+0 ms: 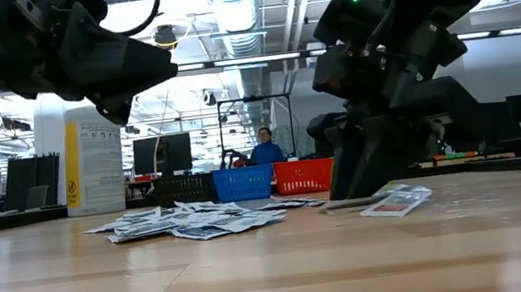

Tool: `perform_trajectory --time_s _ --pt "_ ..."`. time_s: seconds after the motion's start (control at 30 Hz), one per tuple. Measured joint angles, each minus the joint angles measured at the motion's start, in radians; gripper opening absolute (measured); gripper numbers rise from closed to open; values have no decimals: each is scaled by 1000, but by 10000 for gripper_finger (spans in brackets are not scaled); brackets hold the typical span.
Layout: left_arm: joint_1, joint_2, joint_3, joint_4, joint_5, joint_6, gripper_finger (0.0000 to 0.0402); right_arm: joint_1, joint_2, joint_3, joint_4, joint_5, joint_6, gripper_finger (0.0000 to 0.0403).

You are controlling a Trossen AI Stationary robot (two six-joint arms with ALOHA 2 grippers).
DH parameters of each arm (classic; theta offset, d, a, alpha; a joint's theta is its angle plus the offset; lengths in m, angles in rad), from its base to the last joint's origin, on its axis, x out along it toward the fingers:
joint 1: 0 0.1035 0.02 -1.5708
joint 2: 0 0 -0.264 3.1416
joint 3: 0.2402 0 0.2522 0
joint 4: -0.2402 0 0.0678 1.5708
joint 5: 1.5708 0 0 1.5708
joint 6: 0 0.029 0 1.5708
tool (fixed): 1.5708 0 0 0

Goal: Pick & Place First Aid Supplies
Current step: Put the green bandage pack into the red bin

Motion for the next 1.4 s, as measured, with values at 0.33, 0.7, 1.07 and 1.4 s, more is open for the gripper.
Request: perform_trajectory --time_s 0.33,0.7,1.07,1.4 --pt "0 0 0 0 0 0 93 10 0 48 -4 7 18 118" --pt "0 -1 0 0 0 -4 93 92 0 55 -48 7 18 118" --pt "0 -1 -1 0 1 -23 93 116 6 55 -50 98 18 118" --pt "0 -1 -1 0 1 -23 93 116 97 60 -21 130 21 118"
